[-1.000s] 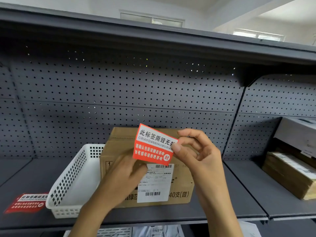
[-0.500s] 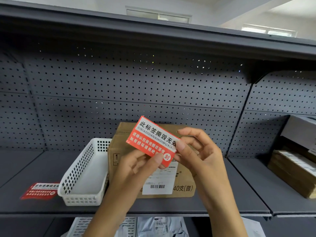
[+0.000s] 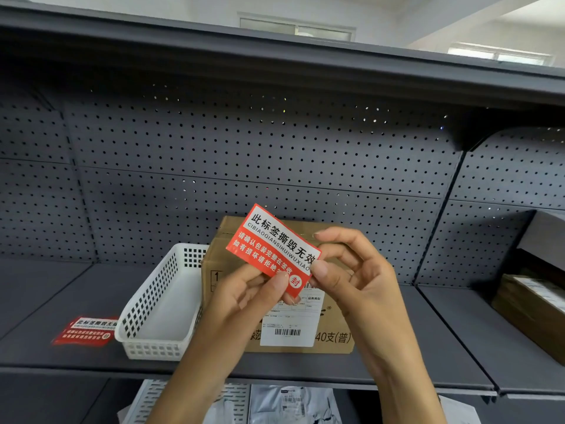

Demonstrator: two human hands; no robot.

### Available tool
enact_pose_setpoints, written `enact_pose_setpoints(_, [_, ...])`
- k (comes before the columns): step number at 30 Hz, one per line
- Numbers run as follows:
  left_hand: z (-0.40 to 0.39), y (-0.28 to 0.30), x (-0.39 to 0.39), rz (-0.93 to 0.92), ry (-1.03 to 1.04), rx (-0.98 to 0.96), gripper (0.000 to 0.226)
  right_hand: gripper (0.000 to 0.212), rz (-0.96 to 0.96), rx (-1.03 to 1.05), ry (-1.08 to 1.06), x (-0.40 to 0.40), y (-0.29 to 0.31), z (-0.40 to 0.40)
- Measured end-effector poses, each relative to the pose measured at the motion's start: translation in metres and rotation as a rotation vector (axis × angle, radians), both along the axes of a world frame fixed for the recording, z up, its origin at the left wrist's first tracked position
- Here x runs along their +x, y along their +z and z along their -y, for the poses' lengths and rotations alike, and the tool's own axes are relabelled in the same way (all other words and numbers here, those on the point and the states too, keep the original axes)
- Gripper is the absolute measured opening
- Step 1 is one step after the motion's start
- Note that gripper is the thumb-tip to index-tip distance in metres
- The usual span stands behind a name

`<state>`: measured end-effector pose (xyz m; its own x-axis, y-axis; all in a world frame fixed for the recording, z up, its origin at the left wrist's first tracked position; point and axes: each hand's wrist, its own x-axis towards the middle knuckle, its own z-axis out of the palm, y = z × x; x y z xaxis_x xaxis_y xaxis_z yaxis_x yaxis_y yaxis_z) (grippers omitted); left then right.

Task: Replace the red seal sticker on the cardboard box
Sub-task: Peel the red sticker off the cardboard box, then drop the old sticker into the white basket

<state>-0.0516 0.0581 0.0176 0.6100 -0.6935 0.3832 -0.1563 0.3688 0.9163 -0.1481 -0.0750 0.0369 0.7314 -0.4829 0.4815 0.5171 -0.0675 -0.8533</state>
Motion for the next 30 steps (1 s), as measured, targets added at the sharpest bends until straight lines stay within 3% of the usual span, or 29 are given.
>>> enact_pose_setpoints(7, [0.001, -0.005, 0.009, -0.014, 0.11, -0.052, 0.019, 0.03, -0.014, 0.054, 0.042, 0.018, -0.001, 0.001])
enact_pose_setpoints(11, [-0.01, -0.006, 0.021, -0.002, 0.149, -0.034, 0.021, 0.031, -0.031, 0.029, 0.031, 0.032, 0.0, -0.005])
enact_pose_setpoints(16, [-0.036, -0.004, 0.055, 0.143, 0.228, 0.068, 0.032, 0.026, -0.054, -0.054, 0.018, 0.063, 0.004, -0.022])
enact_pose_setpoints(19, [-0.058, 0.0, 0.085, 0.094, 0.27, 0.066, 0.026, 0.021, -0.06, -0.115, -0.017, 0.094, 0.007, -0.038])
enact_pose_setpoints(24, [-0.095, -0.006, 0.163, 0.117, 0.417, 0.05, 0.012, 0.025, -0.156, -0.338, -0.176, 0.159, 0.001, -0.067])
enact_pose_setpoints(30, [-0.118, -0.043, 0.234, 0.192, 0.395, 0.404, 0.009, 0.017, -0.497, -0.809, -0.39, 0.223, -0.022, -0.091])
